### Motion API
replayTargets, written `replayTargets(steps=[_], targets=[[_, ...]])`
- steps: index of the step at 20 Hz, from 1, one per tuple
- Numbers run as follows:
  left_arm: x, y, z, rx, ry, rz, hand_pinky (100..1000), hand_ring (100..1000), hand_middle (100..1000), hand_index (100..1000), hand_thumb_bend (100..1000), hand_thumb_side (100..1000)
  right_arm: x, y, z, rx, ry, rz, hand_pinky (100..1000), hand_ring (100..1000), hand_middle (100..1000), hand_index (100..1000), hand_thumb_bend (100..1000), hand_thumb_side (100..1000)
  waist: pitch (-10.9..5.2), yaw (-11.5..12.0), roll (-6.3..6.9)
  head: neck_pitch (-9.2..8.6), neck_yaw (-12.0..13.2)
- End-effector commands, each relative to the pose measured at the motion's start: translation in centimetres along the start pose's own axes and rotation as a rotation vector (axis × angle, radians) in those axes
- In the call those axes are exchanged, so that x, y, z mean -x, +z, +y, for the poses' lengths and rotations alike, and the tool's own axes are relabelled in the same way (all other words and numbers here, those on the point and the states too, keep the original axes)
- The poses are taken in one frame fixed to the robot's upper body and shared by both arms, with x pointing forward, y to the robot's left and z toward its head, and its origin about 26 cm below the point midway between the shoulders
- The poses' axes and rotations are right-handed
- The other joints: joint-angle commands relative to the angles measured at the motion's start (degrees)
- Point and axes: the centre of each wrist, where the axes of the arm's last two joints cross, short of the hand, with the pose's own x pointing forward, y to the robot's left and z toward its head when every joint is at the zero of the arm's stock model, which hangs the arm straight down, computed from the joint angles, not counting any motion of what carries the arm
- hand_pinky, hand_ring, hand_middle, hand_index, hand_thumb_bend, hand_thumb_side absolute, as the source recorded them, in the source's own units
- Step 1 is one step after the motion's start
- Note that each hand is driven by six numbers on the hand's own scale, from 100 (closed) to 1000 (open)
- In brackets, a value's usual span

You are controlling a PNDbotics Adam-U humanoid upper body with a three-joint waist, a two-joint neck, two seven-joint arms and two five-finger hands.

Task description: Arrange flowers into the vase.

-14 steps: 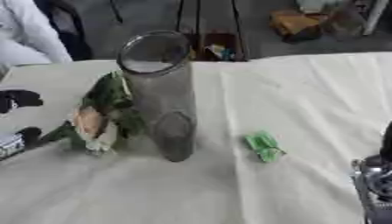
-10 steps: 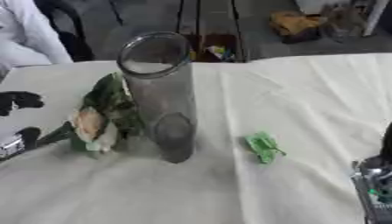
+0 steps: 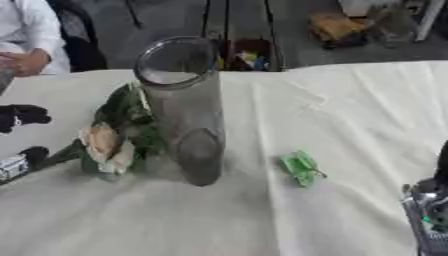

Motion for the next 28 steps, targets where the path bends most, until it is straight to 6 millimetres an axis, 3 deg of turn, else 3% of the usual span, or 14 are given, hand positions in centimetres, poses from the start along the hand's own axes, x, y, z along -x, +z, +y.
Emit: replayTargets(steps=[1,9,28], targets=[[-0.2,0.5,0.9,0.008,-0.063,0.028,895,989,1000,1000,320,948,-0.3,-0.7,-0.1,0.003,-0.015,-0.033,561,626,531,715,100,889,-1.13,0.0,0.08,-0.44,0.3],[-0.3,0.6,1.4,0.094,-0.134,0.116,907,992,1000,1000,422,993,-0.3,-0.7,0.0,-0.006,-0.02,-0.03,563,627,529,715,100,891,-1.23,-0.4,0.29,-0.27,0.6],[2.3,-2.7,1.1,0.074,-0.187,0.217,864,957,985,1000,381,890,-0.4,-0.5,0.1,-0.023,-0.033,-0.024,565,628,527,710,100,891,-1.28,-1.1,0.59,-0.58,1.3]])
